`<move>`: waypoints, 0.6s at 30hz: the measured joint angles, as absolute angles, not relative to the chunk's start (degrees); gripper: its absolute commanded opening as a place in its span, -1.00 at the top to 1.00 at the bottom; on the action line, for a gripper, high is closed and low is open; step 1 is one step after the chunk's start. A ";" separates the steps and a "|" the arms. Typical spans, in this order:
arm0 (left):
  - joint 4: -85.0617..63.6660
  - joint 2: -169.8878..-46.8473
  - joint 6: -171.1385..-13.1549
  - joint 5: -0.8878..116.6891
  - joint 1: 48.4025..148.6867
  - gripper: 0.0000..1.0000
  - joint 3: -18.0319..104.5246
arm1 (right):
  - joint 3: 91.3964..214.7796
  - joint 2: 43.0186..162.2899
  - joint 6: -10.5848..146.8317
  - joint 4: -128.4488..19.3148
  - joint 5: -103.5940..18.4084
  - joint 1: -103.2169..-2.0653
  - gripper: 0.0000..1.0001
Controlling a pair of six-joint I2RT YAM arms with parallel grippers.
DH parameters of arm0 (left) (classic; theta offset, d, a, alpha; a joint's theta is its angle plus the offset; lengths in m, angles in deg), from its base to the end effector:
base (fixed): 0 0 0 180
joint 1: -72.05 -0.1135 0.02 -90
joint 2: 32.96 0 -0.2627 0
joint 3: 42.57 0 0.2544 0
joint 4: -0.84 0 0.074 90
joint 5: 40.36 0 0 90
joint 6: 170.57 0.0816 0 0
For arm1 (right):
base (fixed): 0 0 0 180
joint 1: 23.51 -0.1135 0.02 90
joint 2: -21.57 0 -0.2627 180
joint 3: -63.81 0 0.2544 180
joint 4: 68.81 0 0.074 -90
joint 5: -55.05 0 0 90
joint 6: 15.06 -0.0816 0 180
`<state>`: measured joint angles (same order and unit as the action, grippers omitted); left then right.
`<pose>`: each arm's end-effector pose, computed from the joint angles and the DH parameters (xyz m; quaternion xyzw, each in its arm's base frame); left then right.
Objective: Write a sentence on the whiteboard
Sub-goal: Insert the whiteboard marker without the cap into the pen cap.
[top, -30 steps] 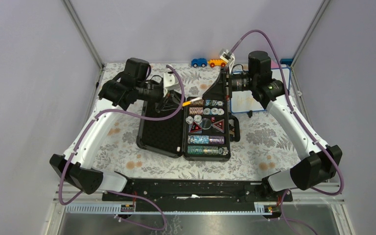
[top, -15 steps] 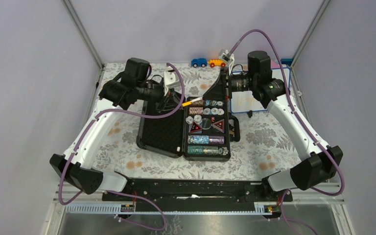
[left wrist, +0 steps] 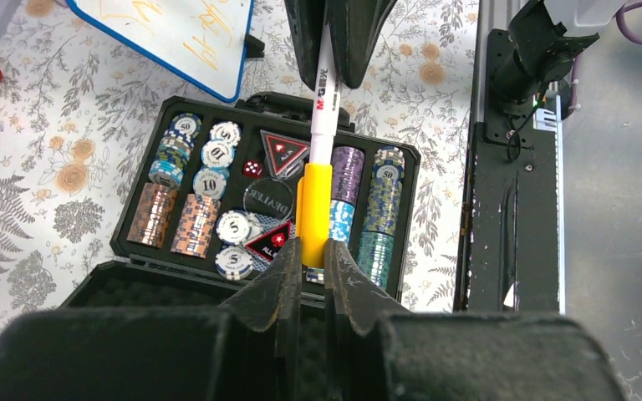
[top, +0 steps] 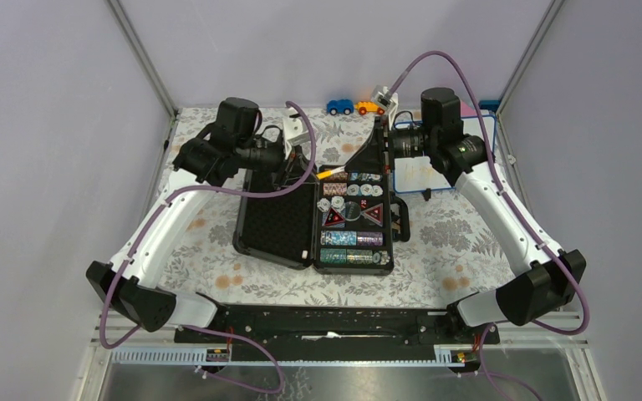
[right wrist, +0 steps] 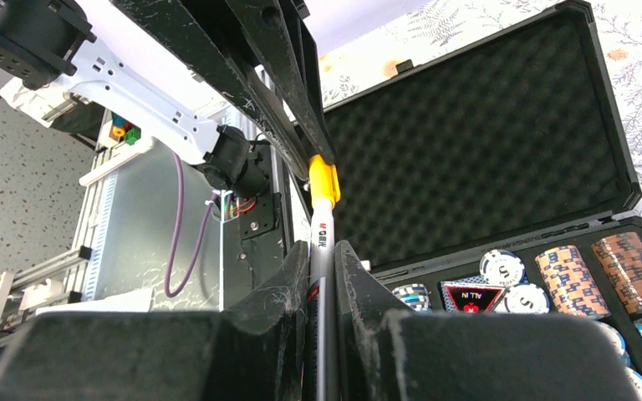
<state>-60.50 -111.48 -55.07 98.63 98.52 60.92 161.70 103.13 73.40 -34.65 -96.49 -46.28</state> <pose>0.2420 -0.1893 0.4027 0.5240 0.6481 -0.3735 0.4074 0.2793 0.1950 0.4103 -0.4241 0.6270 0.5107 0.4077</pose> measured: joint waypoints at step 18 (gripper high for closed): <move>-61.53 -111.90 -49.06 100.47 98.85 1.00 63.22 | 160.67 102.96 68.46 -39.20 -98.06 -46.50 1.00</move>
<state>-61.53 -111.90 -49.06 100.47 98.85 63.22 160.67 102.96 68.46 -39.20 -98.06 -46.50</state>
